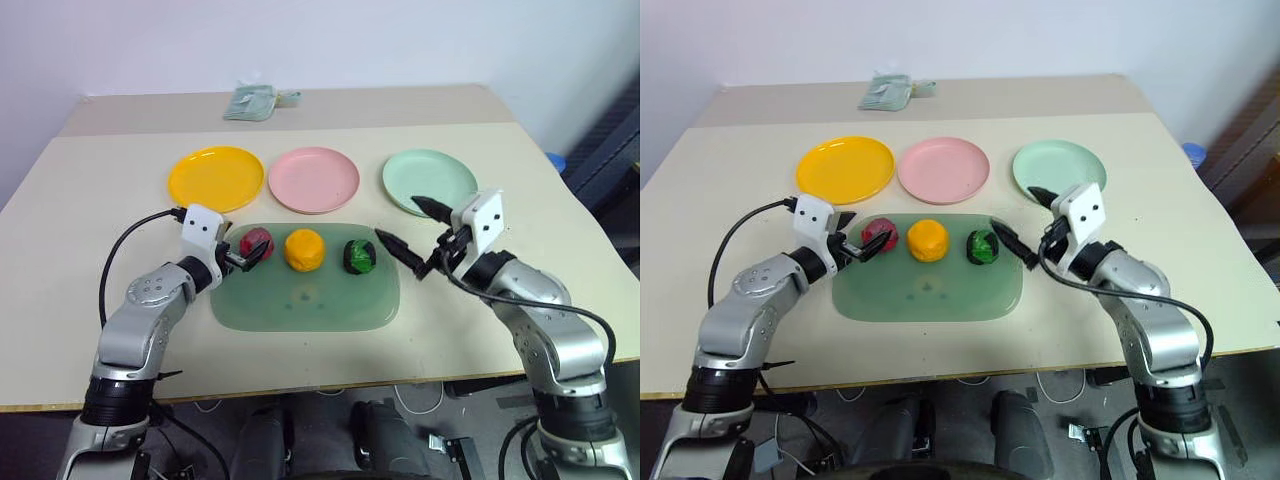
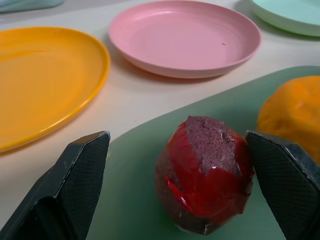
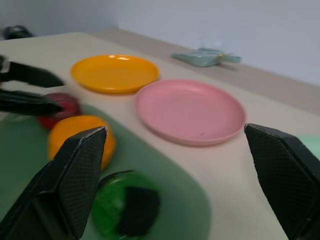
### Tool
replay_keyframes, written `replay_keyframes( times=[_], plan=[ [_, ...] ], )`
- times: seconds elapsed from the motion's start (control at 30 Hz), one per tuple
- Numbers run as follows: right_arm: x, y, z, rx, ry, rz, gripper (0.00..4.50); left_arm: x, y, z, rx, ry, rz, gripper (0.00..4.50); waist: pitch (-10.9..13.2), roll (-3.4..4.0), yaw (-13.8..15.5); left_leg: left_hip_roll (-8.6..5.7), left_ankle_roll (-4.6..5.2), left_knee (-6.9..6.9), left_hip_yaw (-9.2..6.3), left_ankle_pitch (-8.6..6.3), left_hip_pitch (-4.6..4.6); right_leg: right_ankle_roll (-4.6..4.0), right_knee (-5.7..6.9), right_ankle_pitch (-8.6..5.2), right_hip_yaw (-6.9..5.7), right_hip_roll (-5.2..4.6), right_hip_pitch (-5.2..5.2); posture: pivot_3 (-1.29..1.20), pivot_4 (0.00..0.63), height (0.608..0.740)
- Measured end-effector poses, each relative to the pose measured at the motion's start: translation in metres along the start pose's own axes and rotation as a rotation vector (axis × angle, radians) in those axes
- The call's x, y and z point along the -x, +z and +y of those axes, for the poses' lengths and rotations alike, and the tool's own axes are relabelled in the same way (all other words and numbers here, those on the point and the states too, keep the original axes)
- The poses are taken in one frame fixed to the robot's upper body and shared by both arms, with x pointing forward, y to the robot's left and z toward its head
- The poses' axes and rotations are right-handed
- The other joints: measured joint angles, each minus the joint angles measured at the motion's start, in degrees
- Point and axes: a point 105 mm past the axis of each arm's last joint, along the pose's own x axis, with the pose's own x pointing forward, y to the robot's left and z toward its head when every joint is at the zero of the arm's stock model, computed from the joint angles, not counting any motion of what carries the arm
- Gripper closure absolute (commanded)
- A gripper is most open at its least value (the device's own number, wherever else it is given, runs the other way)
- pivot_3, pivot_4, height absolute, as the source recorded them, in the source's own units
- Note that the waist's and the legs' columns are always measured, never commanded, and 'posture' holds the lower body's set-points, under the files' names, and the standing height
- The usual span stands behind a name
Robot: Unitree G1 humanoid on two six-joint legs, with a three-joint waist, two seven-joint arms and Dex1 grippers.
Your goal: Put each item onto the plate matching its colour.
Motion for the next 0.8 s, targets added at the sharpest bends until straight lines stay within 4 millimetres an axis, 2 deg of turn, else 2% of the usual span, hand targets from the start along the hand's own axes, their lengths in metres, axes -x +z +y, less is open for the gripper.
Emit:
replay_keyframes(
  times=[0.17, 0.5, 0.6, 0.7, 0.8],
  plan=[
    [0.011, -0.017, 0.032, -0.022, 0.166, 0.110, 0.00, -0.003, -0.011, -0.004, -0.012, -0.033, 0.062, 0.05, 0.00, -0.01, -0.14, 0.01, 0.00, 0.00, -0.01, 0.00, 0.02, -0.01, 0.00, -0.01, 0.00, 0.01, 0.00, 0.00, 0.150, 0.740],
    [-0.002, -0.007, 0.039, -0.006, 0.174, 0.089, 0.00, -0.005, -0.018, -0.003, -0.017, -0.040, 0.107, 0.05, 0.01, -0.02, 0.11, 0.00, 0.00, 0.01, -0.01, 0.00, 0.00, -0.01, -0.01, -0.01, 0.00, -0.01, -0.01, 0.00, 0.150, 0.740],
    [-0.006, -0.002, 0.037, -0.008, 0.159, 0.060, 0.00, -0.005, -0.020, -0.002, -0.011, -0.035, 0.116, 0.92, 0.01, -0.02, -0.04, 0.01, 0.00, 0.01, -0.01, 0.00, 0.01, -0.01, 0.00, -0.01, 0.00, 0.01, -0.01, 0.00, 0.150, 0.740],
    [-0.007, -0.001, 0.037, -0.012, 0.149, 0.051, 0.00, -0.005, -0.020, -0.003, -0.006, -0.034, 0.113, 2.30, 0.01, -0.02, -0.02, 0.01, 0.00, 0.01, -0.01, 0.00, 0.00, 0.00, 0.00, -0.01, 0.00, 0.00, -0.01, 0.00, 0.150, 0.740],
    [-0.008, 0.000, 0.038, -0.023, 0.142, 0.040, 0.00, -0.006, -0.021, -0.002, -0.008, -0.028, 0.113, 2.30, 0.01, -0.02, -0.03, 0.00, 0.00, 0.01, -0.02, 0.00, 0.01, -0.01, 0.00, -0.01, 0.00, 0.01, -0.01, 0.00, 0.150, 0.740]
  ],
)
